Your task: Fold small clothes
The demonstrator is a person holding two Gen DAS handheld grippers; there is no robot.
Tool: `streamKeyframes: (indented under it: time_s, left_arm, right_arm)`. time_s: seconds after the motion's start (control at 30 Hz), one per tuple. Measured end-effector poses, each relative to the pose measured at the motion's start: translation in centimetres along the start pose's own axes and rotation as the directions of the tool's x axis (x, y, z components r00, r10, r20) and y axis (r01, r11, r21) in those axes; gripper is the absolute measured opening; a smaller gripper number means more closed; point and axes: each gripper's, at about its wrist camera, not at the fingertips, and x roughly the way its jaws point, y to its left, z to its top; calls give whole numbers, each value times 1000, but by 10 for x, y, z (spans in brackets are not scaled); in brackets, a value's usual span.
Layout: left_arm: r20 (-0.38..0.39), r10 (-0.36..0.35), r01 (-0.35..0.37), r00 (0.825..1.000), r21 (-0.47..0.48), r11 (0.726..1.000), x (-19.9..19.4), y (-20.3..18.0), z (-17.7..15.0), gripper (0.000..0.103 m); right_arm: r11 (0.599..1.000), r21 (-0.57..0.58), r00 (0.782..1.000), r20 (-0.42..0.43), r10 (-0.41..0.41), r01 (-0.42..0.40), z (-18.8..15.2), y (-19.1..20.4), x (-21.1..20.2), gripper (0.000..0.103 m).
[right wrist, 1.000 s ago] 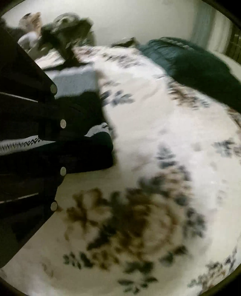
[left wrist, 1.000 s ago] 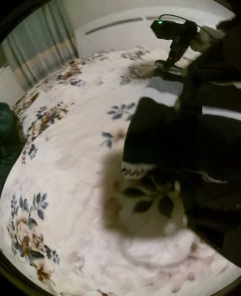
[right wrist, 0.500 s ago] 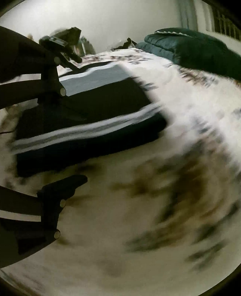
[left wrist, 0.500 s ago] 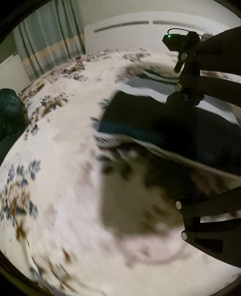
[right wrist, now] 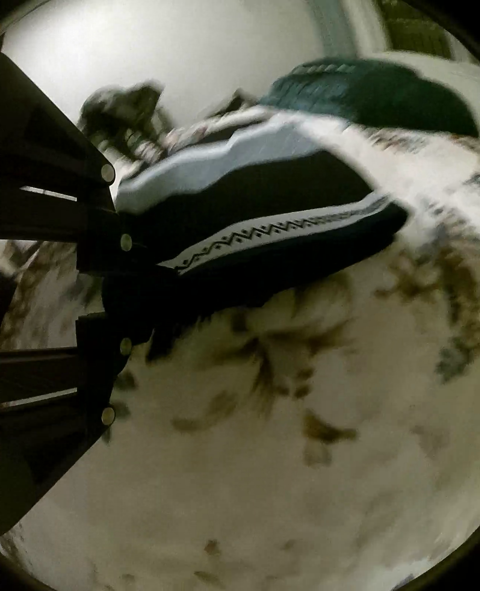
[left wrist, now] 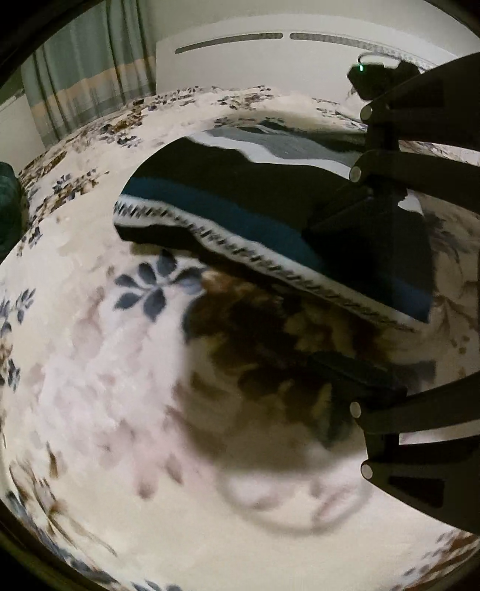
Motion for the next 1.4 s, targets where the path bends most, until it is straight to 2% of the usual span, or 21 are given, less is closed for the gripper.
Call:
streamKeyframes:
  time_s: [0.03,0.1,0.17,0.23,0.3,0.37,0.4,0.47,0.53,0.57,0.6,0.63,0.67,0.73,0.83,0.97,1.17,1.23,1.4]
  left_arm:
    - [-5,-8,8,1000,8,1000,4,-1,5,64]
    - [-13,-30,30,999,20,999,12,-2,14,64]
    - [-11,-89,90,996,35,995,20,-5,25,64]
    - [-15,-156,156,988,44,987,29,-5,34,65]
    - [-41,-230,231,972,38,972,45,-4,45,67]
    - [-72,-289,291,955,20,957,59,-2,52,68]
    - [-82,-311,313,947,14,950,63,-3,54,69]
    - [-102,-342,346,934,15,938,71,-5,58,72]
    - [-115,-356,362,927,31,932,73,-12,60,72]
    - [-112,-352,358,929,40,933,74,-18,61,70]
    - [-107,-352,358,930,52,932,74,-24,62,69]
    - [-100,-346,354,933,73,932,71,-29,62,54]
    - [-97,-331,340,939,92,936,69,-36,63,36]
    - [-85,-321,328,943,104,939,60,-45,67,31]
    - [-80,-304,313,949,137,940,47,-62,79,29]
    - [-87,-306,317,948,183,931,36,-92,112,28]
    - [-79,-298,308,951,263,914,50,-156,199,29]
    - [-79,-297,307,952,291,906,62,-178,236,29]
    - [-89,-265,279,960,337,899,107,-209,301,30]
  right_arm:
    - [1000,-11,999,-40,-11,10,5,-2,10,24]
    - [999,-40,1000,-28,10,-11,15,-2,12,33]
    - [993,-61,995,12,103,-102,30,-3,9,72]
    - [984,-84,987,33,159,-156,51,-3,21,78]
    - [970,-73,973,-10,231,-231,66,-2,39,80]
    - [944,-87,948,-54,313,-317,78,9,61,84]
    - [937,-98,942,-69,329,-335,78,13,67,84]
    - [915,-119,920,-117,373,-386,82,30,81,84]
    - [916,-153,925,-142,351,-371,79,42,89,84]
    - [918,-165,930,-143,340,-361,77,46,90,78]
    - [919,-174,933,-138,334,-355,75,52,93,70]
    - [921,-172,935,-136,328,-348,73,55,95,39]
    - [924,-165,936,-131,326,-345,72,55,95,31]
    - [931,-172,947,-84,311,-321,68,63,89,28]
    - [936,-198,956,-46,289,-292,62,82,74,25]
    - [931,-232,957,1,289,-281,71,112,40,24]
    - [933,-249,947,124,297,-260,144,156,-11,24]
    - [935,-241,940,159,301,-259,175,167,-18,24]
    - [951,-226,939,223,262,-212,250,188,-16,24]
